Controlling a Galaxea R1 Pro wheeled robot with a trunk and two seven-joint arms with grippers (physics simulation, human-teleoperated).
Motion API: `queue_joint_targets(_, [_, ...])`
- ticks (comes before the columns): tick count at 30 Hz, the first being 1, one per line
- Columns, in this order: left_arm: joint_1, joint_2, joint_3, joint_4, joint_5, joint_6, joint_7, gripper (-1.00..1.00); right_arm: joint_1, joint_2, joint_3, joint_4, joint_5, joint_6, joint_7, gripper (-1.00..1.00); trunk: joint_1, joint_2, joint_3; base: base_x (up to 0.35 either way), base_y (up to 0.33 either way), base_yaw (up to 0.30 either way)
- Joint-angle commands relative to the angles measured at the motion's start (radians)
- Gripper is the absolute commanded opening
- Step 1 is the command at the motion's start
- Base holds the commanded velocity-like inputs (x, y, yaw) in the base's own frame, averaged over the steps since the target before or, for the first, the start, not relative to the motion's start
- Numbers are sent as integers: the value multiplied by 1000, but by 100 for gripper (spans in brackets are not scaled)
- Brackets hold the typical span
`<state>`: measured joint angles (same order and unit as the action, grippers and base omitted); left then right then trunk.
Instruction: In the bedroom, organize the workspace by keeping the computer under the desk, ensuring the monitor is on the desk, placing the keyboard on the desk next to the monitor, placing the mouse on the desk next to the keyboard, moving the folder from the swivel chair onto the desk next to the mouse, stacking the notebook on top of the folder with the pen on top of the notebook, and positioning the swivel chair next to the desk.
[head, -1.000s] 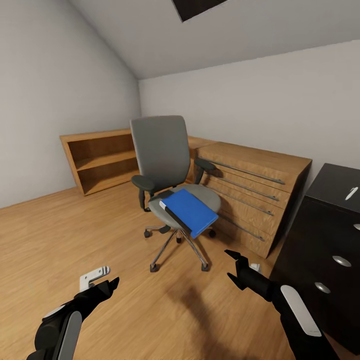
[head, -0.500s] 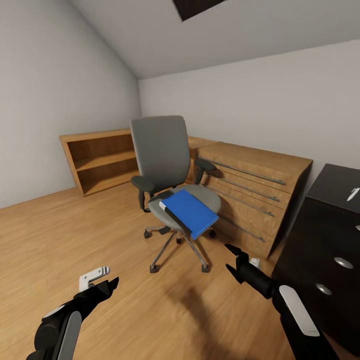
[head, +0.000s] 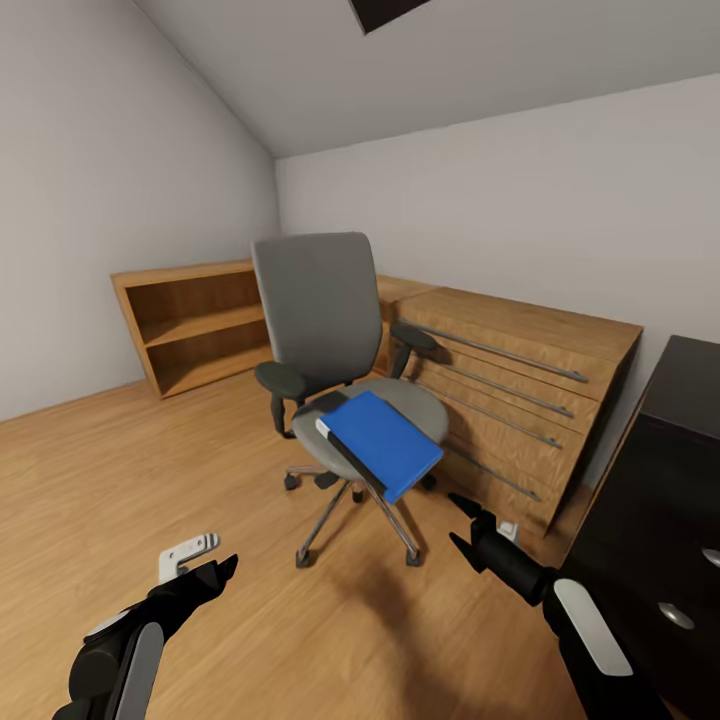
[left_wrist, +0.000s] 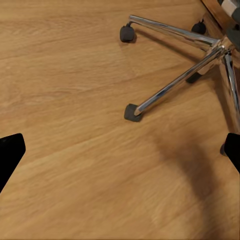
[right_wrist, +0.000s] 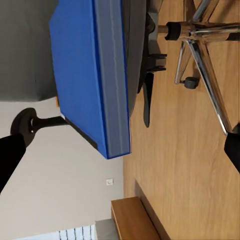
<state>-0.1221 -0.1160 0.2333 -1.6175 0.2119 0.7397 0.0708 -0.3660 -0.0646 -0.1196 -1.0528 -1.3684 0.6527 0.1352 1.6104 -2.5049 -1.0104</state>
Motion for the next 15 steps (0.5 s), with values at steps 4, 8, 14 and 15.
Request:
queue_joint_targets(4, [-1, -2, 0, -1, 11, 3, 7, 100, -1, 0, -2, 8, 2, 5, 7, 100, 0, 0, -1, 103, 8, 0])
queue_joint_targets(8, [-1, -1, 1, -1, 10, 3, 7, 100, -1, 2, 1, 11, 2, 5, 17, 100, 0, 0, -1, 202, 41, 0])
queue_joint_targets(14, [-1, -1, 1, -1, 9, 1, 7, 100, -1, 3, 2, 11, 2, 5, 18, 100, 0, 0, -1, 96, 22, 0])
queue_joint_targets(15, [-1, -1, 1, -1, 9, 1, 7, 100, -1, 3, 2, 11, 2, 5, 18, 100, 0, 0, -1, 164, 54, 0])
